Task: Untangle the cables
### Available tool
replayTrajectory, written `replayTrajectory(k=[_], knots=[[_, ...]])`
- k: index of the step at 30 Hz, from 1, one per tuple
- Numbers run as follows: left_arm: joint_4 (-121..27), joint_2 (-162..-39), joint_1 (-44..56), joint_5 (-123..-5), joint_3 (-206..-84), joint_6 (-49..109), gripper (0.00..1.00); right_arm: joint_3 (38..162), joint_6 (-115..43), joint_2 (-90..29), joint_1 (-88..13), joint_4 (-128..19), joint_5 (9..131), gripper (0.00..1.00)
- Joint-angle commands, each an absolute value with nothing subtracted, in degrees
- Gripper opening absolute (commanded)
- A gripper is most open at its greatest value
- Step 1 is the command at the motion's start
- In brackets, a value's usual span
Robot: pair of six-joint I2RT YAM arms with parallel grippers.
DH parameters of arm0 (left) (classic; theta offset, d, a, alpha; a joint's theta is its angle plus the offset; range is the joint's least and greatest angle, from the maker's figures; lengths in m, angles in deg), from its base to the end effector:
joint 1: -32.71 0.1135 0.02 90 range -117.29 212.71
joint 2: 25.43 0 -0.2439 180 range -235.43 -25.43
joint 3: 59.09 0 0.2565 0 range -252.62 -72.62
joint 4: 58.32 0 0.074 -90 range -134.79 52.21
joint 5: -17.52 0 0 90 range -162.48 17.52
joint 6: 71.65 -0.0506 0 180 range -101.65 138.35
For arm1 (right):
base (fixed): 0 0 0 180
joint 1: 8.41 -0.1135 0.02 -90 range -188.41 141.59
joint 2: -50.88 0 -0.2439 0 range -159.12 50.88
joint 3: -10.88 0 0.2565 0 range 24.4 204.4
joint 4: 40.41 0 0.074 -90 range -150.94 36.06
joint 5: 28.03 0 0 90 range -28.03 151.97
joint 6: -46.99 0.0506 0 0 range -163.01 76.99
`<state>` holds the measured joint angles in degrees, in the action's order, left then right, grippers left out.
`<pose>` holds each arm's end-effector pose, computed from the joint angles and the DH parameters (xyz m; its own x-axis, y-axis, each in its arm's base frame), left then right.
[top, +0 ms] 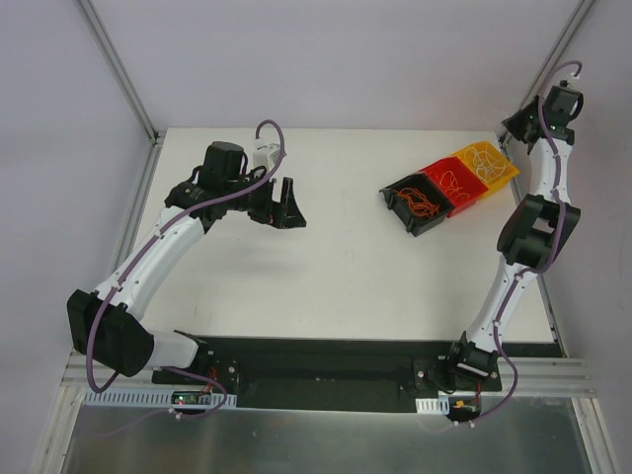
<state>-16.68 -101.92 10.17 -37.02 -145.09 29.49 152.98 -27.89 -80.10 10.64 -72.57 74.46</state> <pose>0.2784 -0.1473 0.3318 -0.6300 0.0911 -0.7713 0.6566 0.5927 -0.4663 0.5204 -0.1681 0.3028 -0.2943 0.3710 -0.8808 0.2120 0.9240 0.3184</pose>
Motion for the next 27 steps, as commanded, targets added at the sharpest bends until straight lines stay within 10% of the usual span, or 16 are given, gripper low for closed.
replayTrajectory(k=[1, 27], knots=[[-18.0, -101.8, 9.7, -36.3, -145.0, 29.5, 0.84, 150.7, -23.9, -80.3, 11.1, -66.6, 75.5, 0.0], [-18.0, -101.4, 9.7, -36.2, -144.9, 29.5, 0.84, 123.6, -30.5, -66.3, 12.1, -46.7, 83.8, 0.0]])
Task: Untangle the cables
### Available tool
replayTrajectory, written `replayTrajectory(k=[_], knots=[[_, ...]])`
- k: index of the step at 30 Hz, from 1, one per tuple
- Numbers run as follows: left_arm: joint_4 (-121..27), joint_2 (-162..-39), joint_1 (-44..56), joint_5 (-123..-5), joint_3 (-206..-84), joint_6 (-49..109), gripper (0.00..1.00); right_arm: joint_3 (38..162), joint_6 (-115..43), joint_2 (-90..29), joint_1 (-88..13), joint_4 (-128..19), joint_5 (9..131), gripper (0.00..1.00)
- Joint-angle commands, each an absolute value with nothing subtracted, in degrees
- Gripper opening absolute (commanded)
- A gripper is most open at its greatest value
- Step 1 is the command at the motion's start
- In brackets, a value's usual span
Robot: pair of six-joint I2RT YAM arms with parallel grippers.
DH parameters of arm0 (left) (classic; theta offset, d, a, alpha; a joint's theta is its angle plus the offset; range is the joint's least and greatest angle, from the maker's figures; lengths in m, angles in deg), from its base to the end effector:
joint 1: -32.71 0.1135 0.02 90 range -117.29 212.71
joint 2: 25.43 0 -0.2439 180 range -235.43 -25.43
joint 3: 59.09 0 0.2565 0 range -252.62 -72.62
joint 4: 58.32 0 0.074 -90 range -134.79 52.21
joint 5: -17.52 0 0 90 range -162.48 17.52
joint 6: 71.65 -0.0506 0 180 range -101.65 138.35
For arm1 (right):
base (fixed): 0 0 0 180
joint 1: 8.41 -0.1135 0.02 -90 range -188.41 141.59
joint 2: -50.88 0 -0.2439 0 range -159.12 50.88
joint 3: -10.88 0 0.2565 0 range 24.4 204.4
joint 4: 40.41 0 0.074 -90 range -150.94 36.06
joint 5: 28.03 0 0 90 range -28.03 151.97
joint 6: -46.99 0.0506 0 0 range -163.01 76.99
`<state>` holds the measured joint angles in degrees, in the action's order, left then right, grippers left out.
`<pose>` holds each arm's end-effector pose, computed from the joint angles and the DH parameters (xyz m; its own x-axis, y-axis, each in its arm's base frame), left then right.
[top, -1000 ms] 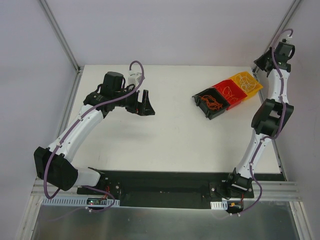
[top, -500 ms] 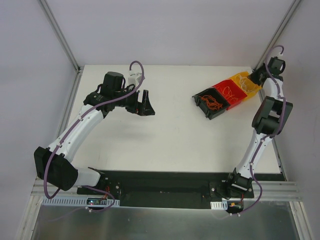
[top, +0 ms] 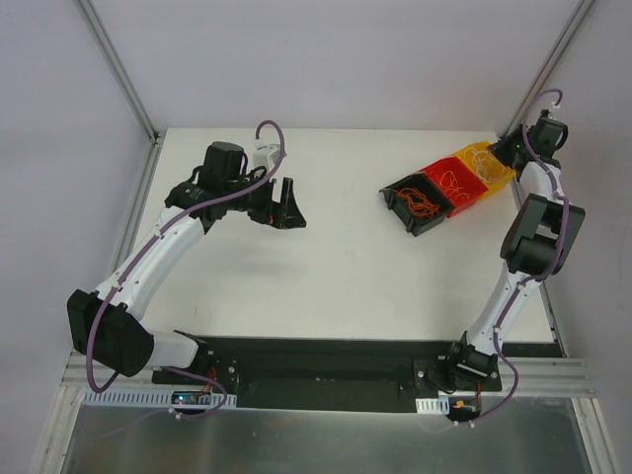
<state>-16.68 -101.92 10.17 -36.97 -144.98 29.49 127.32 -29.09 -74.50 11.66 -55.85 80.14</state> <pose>0.2783 -0.1473 0.3311 -0.6314 0.0918 -0.7700 0.6562 0.5924 -0.4674 0.4993 -0.1656 0.2221 -0.3621 0.3756 -0.8531 0.1508 0.9268 0.3441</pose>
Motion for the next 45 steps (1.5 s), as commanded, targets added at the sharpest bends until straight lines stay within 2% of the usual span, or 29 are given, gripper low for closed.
replayTrajectory(k=[1, 6, 16, 19, 30, 45], knots=[[-18.1, -101.2, 9.7, -36.3, -144.9, 29.5, 0.84, 121.6, -30.5, -65.1, 12.1, -44.7, 84.2, 0.0], [-18.1, -101.0, 9.6, -36.2, -145.0, 29.5, 0.84, 115.9, -30.5, -61.8, 12.1, -40.8, 83.9, 0.0], [-18.0, -101.1, 9.5, -36.3, -145.0, 29.5, 0.84, 114.9, -31.3, -62.9, 12.5, -44.4, 83.1, 0.0], [-18.1, -101.1, 9.5, -36.4, -145.0, 29.6, 0.84, 110.1, -31.6, -60.7, 12.4, -38.1, 85.4, 0.0], [-18.0, -100.6, 9.4, -36.3, -145.0, 29.5, 0.84, 103.2, -30.9, -54.2, 12.5, -32.5, 87.5, 0.0], [-18.1, -100.6, 9.2, -36.2, -145.0, 29.5, 0.84, 99.9, -29.7, -53.3, 12.8, -29.1, 88.9, 0.0]])
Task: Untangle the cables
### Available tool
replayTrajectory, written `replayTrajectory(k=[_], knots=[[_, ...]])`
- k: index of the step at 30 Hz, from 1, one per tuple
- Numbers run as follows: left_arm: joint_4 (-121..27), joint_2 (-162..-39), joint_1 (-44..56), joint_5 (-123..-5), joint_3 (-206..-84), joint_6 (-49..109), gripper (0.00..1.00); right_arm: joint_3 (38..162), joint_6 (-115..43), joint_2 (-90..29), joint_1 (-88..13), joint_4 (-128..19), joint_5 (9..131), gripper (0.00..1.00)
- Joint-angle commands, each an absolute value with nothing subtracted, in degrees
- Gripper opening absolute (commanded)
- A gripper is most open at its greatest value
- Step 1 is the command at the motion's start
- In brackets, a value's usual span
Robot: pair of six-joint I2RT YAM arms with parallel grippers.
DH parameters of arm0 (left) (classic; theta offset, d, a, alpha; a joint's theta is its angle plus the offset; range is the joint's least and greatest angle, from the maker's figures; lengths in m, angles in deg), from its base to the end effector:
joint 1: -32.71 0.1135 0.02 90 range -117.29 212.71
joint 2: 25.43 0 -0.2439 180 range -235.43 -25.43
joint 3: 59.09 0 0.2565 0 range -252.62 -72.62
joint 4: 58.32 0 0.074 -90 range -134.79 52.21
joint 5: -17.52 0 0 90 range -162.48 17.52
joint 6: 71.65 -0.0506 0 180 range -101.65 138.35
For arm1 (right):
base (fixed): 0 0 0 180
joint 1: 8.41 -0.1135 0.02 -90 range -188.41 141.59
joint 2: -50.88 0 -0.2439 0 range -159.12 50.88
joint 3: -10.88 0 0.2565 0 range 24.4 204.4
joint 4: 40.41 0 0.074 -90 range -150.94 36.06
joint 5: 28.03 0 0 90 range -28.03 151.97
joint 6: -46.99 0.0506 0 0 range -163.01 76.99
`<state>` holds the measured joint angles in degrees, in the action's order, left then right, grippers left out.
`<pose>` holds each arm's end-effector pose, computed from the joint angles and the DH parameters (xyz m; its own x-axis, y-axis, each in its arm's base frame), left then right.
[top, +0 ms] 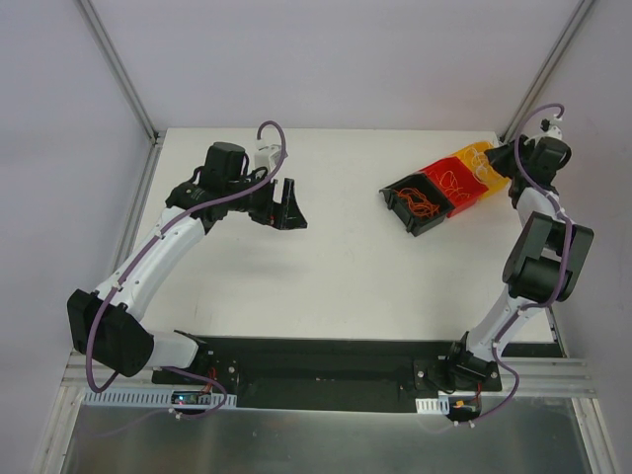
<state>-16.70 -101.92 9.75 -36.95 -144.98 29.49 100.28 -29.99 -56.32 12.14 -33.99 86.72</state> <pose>0.2772 -0.1494 0.3311 -0.6305 0.0963 -0.7702 0.6608 0.5872 -0.4675 0.4325 -0.1395 0.2444 -0.1948 0.2915 -0.9365 -0.0222 0.9533 0.3013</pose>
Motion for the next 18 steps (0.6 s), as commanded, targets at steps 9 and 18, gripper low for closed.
replayTrajectory(k=[9, 18], knots=[[-18.1, -100.8, 9.2, -36.1, -145.0, 29.6, 0.84, 96.0, -26.9, -50.9, 12.0, -21.2, 94.4, 0.0], [-18.1, -100.8, 9.2, -35.9, -145.0, 29.6, 0.84, 95.4, -27.3, -50.5, 11.6, -20.5, 96.1, 0.0]])
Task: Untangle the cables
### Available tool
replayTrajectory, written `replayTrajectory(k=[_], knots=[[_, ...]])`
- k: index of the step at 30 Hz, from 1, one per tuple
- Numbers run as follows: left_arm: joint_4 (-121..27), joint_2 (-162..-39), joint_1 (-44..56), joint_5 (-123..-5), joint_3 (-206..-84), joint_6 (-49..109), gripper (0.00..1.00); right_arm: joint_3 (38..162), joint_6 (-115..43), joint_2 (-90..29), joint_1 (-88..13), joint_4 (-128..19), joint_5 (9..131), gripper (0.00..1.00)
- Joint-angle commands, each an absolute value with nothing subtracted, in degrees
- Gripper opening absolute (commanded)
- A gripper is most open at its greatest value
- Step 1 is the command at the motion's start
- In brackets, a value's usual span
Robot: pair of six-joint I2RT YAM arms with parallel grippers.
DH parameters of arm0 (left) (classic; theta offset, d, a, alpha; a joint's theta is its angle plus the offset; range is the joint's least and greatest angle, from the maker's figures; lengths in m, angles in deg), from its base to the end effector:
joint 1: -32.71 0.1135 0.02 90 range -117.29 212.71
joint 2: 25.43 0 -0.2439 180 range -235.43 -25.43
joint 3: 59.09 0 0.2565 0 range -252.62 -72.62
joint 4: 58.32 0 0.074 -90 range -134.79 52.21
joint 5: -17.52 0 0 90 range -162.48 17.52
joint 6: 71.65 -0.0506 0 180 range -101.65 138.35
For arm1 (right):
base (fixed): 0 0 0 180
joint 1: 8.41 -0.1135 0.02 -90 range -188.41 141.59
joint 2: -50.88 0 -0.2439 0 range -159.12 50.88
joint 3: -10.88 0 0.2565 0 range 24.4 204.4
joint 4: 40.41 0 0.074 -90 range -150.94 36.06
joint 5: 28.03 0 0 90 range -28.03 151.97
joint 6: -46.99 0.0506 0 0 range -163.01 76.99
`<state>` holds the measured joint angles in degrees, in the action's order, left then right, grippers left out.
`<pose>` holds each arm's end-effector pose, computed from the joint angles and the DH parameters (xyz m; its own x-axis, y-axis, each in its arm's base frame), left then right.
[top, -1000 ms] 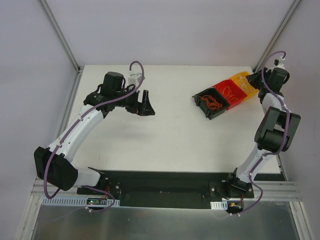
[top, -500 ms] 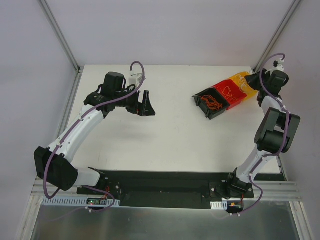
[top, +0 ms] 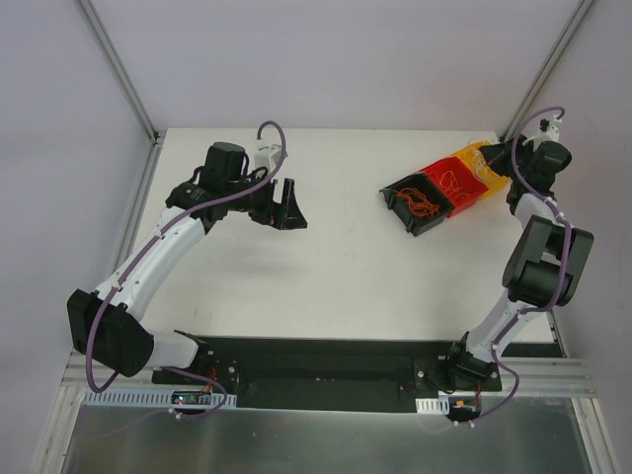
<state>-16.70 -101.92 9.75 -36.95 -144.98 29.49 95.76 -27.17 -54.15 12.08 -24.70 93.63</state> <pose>0.2772 -0.1494 0.3311 -0.6305 0.0963 -0.7702 0.6608 0.5872 -0.4675 0.4222 -0.1294 0.2516 -0.1222 0.2937 -0.9480 -0.1652 0.9359 0.3112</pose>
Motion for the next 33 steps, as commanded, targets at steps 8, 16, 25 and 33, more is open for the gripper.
replayTrajectory(k=[8, 16, 25, 33], knots=[[-18.1, -101.0, 9.2, -35.5, -145.0, 29.7, 0.84, 92.1, -27.5, -48.3, 10.8, -17.5, 100.5, 0.0], [-18.1, -100.9, 9.1, -35.7, -145.0, 29.7, 0.84, 92.9, -27.8, -48.4, 9.5, -18.3, 102.6, 0.0], [-18.1, -100.9, 9.2, -35.5, -145.0, 29.7, 0.84, 92.3, -28.5, -44.9, 8.6, -17.9, 102.8, 0.0], [-18.0, -100.8, 9.2, -35.7, -145.0, 29.6, 0.84, 95.9, -31.2, -44.1, 8.6, -25.0, 95.8, 0.01]])
